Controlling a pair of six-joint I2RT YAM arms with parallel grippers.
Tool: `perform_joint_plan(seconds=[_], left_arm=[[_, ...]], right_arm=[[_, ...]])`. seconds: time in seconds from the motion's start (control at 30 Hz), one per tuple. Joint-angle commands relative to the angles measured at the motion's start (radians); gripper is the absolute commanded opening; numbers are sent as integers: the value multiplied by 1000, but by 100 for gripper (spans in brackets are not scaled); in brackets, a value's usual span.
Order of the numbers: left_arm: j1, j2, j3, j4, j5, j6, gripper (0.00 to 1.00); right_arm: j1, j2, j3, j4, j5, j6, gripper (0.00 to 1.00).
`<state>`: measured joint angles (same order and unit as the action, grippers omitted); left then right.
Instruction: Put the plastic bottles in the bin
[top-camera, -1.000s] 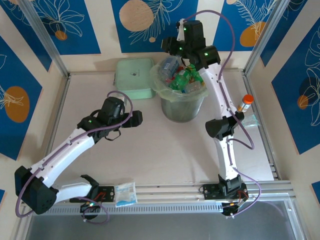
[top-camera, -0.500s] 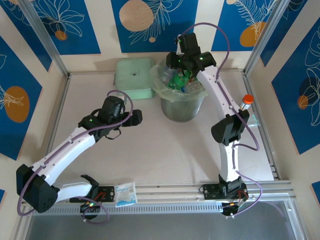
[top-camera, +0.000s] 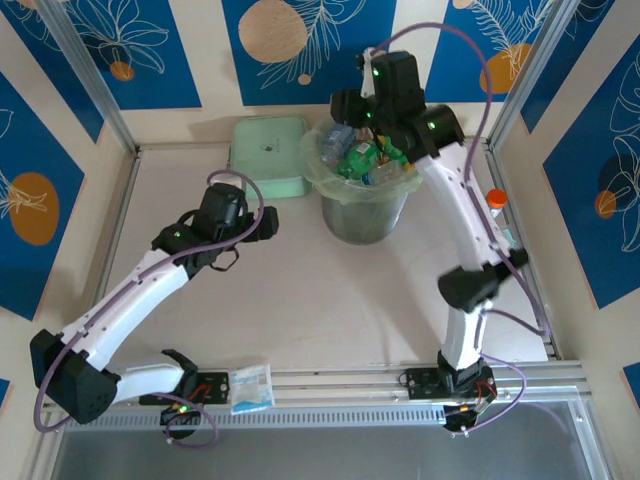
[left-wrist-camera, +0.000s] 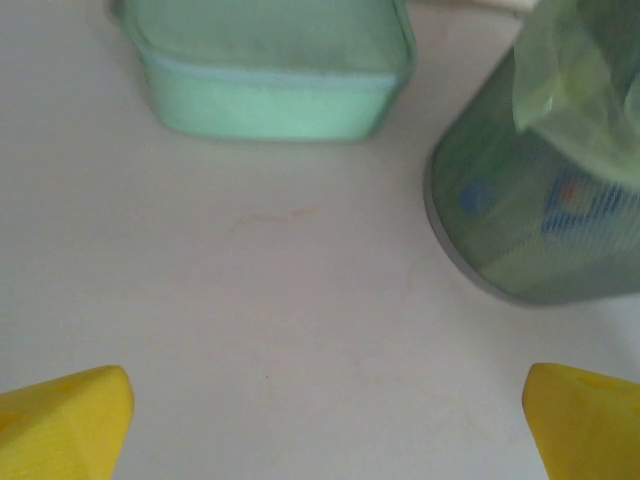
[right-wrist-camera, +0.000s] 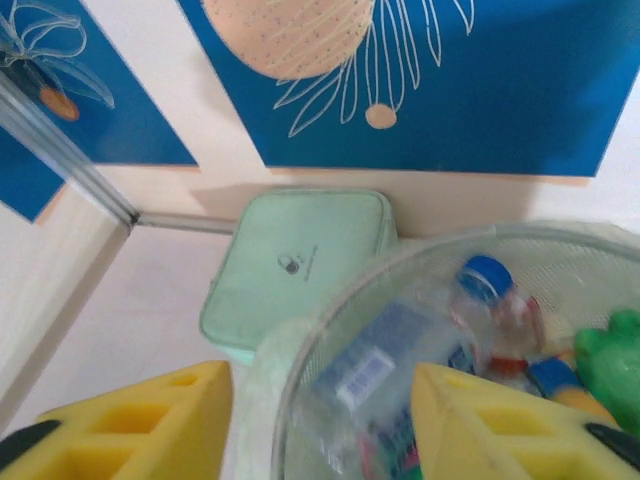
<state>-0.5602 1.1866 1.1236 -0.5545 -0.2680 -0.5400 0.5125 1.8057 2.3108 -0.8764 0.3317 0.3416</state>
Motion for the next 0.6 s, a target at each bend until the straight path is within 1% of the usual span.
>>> perform_joint_plan(seconds=[0.0, 0.07, 0.1, 0.17, 0.27, 0.33, 0.37, 0.4, 0.43, 0.47, 0.53, 0.57], left_arm=[[16, -55, 39, 11, -198, 68, 99], [23, -82, 6, 80, -310, 119, 99], [26, -85, -7, 106, -364, 141, 99], [48, -75, -34, 165, -434, 202, 99], [74, -24, -68, 201, -498, 250, 99], [99, -4, -125, 248, -488, 235, 99], [112, 2, -174, 290, -503, 212, 99], [121, 7, -220, 340, -520, 200, 99], [128, 12, -273, 417, -546, 214, 99], [131, 18, -334, 503, -578, 234, 99], [134, 32, -429, 679, -612, 305, 99], [135, 45, -474, 756, -632, 338, 99]], right_arm=[[18, -254, -277, 116, 86, 1, 60], [15, -419, -480, 163, 135, 33, 65], [15, -482, -555, 165, 162, 43, 66], [20, -621, -731, 167, 232, 65, 69], [5, -795, -962, 148, 303, 105, 75], [-20, -902, -1115, 155, 324, 111, 78], [-33, -958, -1188, 146, 329, 110, 80], [-43, -1005, -1253, 139, 344, 121, 83], [-53, -1064, -1345, 133, 382, 166, 89], [-58, -1128, -1450, 159, 424, 186, 84], [-65, -1253, -1634, 270, 468, 137, 83], [-71, -1310, -1717, 337, 477, 91, 96]])
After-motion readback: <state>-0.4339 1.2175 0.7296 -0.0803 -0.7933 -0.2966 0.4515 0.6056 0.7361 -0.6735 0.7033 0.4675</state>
